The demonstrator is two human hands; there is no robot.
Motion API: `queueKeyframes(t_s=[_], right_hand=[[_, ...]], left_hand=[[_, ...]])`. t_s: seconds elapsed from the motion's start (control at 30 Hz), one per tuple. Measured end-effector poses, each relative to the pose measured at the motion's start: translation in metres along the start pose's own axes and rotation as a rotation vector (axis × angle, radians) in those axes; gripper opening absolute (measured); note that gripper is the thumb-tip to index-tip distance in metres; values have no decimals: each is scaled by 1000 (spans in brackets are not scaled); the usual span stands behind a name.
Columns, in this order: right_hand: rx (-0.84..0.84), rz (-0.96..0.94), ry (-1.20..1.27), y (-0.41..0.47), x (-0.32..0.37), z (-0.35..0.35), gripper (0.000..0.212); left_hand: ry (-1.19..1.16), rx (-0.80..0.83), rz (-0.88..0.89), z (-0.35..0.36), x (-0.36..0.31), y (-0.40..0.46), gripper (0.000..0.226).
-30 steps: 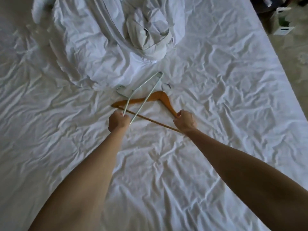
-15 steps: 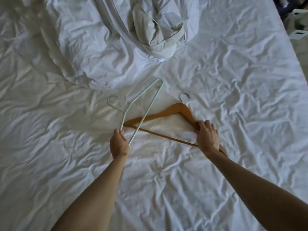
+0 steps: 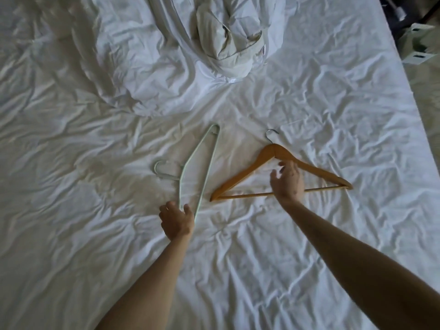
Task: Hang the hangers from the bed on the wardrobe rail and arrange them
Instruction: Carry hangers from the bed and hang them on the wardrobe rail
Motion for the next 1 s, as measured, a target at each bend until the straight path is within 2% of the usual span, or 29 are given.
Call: queueKeyframes(t_s=[0.1,0.17,0.27,0.4,0.47,0.53,0.6,0.77,0.87,1.0], right_hand=[[274,372,132,-9,16,63,72],[304,437,158,-7,32,89,87],[227,455,132,5,39,103,81],[266,508,209,2,21,109,69],[270,475,242,-25,24,84,52],[228,429,254,-67,31,43,32],[196,374,321,-110,36,3,21],[243,148,525,-215,71,-113,27],[306,-37,523,-271,108,-175,24],[398,-220,454,-325,159,-216,27]], left_hand=[[-52,-1,-13,2,-9,19,43],[-46,-5,9,8,-17,34,44],[-67,-11,14,17,-25,49,38],[-170,157,42,25,-27,51,37],[-293,211,109,12,-35,35,40],[-383,198,182,-19,-50,10,43],[-456,161,223,-56,-64,-17,38],[-581,155,226,-148,-64,-99,22],[-605,121,222,-207,-54,-149,25],[-720,96,171,-275,-37,-215,20]])
Point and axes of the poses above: each hand's wrist, its own y-axis towards the middle knuckle, its own z-axis out of the palm, x = y × z, the point moved 10 cm from there along y, towards the middle knuckle, and after that the axes turned 6 degrees about z, right-handed, at the moved point
